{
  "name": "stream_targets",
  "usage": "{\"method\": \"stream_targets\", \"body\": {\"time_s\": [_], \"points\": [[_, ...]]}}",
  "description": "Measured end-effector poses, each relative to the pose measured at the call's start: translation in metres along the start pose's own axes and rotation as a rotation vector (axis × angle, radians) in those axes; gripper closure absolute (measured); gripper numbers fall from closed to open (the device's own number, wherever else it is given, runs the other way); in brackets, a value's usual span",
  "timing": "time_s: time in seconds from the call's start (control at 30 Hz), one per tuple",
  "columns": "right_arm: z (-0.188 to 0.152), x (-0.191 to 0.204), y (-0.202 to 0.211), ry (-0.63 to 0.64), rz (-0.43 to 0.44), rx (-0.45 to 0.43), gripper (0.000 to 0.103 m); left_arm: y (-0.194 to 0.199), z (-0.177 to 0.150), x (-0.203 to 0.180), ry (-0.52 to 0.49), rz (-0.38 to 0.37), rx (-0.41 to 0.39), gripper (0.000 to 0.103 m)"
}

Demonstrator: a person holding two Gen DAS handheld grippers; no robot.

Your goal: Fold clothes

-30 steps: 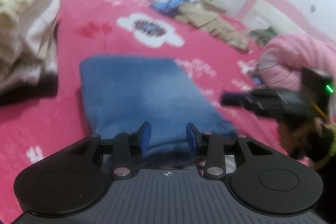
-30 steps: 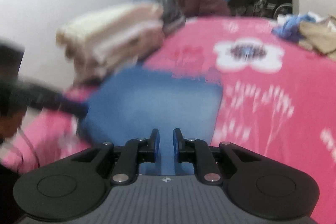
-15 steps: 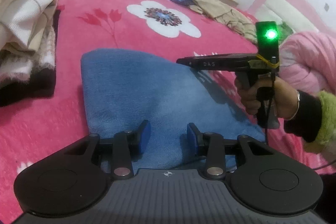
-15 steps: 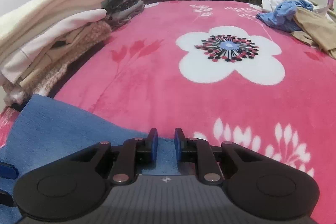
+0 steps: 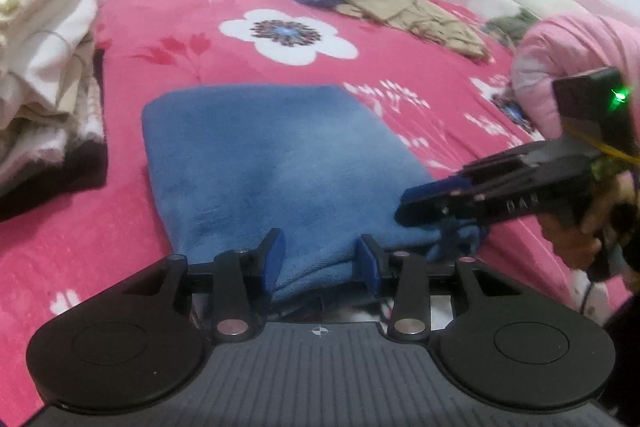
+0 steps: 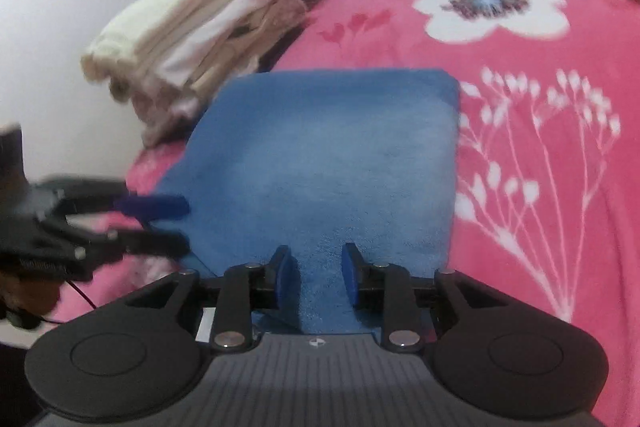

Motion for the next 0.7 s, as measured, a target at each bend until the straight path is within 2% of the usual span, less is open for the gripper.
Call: {"method": "stream_targets", "body": {"time_s": [0.13, 0.27, 0.33, 0.5, 0.7], "points": [[0.005, 0.007, 0.008, -0.016, -0.043, 0.011, 0.067, 0.013, 0.005, -0.005, 0.039, 0.055, -0.016, 0.062], [0.002, 0.009, 0.024, -0.014, -0.109, 0.012, 0.059, 0.026, 0.013, -0.011, 0.067, 0.174, -0.041, 0.054], [0.005, 0.010, 0.033, 0.013, -0.163, 0.000, 0.055, 0.030, 0.016, -0.008, 0.121, 0.237, -0.055, 0.052], [0.008, 0.010, 0.044, 0.051, -0.267, -0.010, 0.054, 0.029, 0.016, 0.001, 0.250, 0.347, -0.036, 0.051], [0.001, 0.004, 0.049, 0.052, -0.331, 0.013, 0.054, 0.026, 0.013, -0.001, 0.261, 0.423, -0.006, 0.051]]}}
Point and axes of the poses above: each gripper's, at about its wrist camera, not at the fingertips, and y roughly against the way its jaws point, x to its left, z to its top, the point moved 5 cm from there along -y, roughly the way its jaws point, and after that the axes turned 1 degree about x, right-handed, at the moved point
